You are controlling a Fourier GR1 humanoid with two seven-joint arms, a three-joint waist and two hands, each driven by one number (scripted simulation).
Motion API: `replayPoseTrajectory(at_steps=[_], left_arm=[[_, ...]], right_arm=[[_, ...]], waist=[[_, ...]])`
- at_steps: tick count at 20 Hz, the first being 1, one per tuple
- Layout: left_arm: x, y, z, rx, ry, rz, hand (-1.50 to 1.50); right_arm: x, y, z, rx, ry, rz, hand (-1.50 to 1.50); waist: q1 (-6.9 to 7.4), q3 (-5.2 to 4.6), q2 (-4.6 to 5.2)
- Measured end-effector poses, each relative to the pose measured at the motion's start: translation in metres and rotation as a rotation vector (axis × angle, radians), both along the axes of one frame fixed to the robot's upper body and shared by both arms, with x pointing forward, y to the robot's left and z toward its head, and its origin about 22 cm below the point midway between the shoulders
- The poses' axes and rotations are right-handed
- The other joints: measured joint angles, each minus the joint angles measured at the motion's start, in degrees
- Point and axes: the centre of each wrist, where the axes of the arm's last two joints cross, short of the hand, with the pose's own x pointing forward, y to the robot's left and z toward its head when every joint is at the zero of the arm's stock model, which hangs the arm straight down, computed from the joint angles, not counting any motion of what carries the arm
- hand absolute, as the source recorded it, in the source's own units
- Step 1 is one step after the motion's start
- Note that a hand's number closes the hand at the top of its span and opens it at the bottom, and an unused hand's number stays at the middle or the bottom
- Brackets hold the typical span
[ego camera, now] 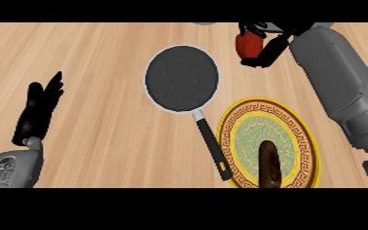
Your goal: Pick the bell pepper from the plate and place it in the pan
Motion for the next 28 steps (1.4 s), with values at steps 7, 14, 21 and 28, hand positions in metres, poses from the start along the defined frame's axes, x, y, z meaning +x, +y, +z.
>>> replayPoseTrajectory(at_steps=[7,14,21,28], left_arm=[[-0.001,0.006,0.003,0.005,0.006,0.009,0.00],[0.002,0.003,0.003,0.005,0.001,-0.011,0.00],[0.007,-0.012,0.003,0.010,-0.005,-0.046,0.00],[0.019,-0.025,0.008,0.012,-0.013,-0.086,0.00]], right_arm=[[0.004,0.074,-0.019,0.033,0.130,0.045,1.50],[-0.008,0.133,-0.050,0.004,0.194,0.040,1.50],[-0.020,0.142,-0.086,-0.032,0.257,0.043,1.50],[-0.031,0.131,-0.119,-0.014,0.418,0.033,-1.50]], waist=[[-0.30,-0.03,-0.07],[0.53,-0.06,0.32],[2.73,-0.05,0.66],[5.41,-0.03,1.17]])
